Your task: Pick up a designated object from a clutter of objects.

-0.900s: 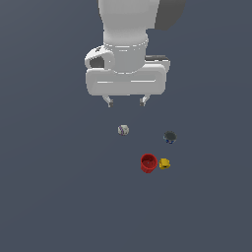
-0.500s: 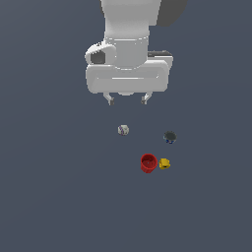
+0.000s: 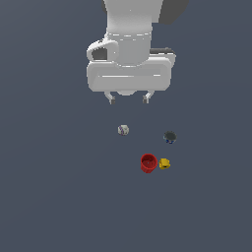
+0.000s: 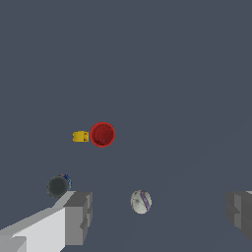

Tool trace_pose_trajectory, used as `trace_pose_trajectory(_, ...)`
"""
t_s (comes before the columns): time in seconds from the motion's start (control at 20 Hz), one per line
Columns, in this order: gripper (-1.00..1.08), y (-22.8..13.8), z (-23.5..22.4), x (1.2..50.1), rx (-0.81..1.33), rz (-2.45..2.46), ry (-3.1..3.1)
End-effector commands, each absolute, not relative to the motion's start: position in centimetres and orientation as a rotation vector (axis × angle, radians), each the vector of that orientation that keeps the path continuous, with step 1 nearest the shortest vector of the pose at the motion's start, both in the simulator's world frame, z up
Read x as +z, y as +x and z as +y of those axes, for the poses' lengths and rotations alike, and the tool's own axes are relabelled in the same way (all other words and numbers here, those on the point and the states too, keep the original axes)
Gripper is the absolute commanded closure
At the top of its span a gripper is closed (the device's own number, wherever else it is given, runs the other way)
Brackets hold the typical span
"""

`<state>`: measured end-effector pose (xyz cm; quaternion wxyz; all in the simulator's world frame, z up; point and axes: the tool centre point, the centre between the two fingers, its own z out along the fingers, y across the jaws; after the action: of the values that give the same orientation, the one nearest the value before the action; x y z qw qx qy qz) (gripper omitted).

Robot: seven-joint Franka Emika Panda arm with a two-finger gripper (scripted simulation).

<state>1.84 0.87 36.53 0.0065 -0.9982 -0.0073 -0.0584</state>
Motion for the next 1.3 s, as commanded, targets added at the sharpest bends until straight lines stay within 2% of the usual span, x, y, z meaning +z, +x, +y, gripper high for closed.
trace_pose_trajectory(0.0,-0.92,1.9,1.5,35.7,-0.176,-0.048,-3.127)
trace_pose_trajectory(0.35,-0.92,2.2,5.1,31.0,-0.149,-0.191,-3.140)
trace_pose_trajectory(0.65,-0.92,1.4,10.3,24.3,-0.112,-0.408,-3.137)
trace_pose_trajectory(1.0,-0.92,-2.1,17.5,15.3,-0.060,-0.722,-3.084)
trace_pose_trajectory(1.25,-0.92,-5.2,21.2,10.7,-0.030,-0.891,-3.030)
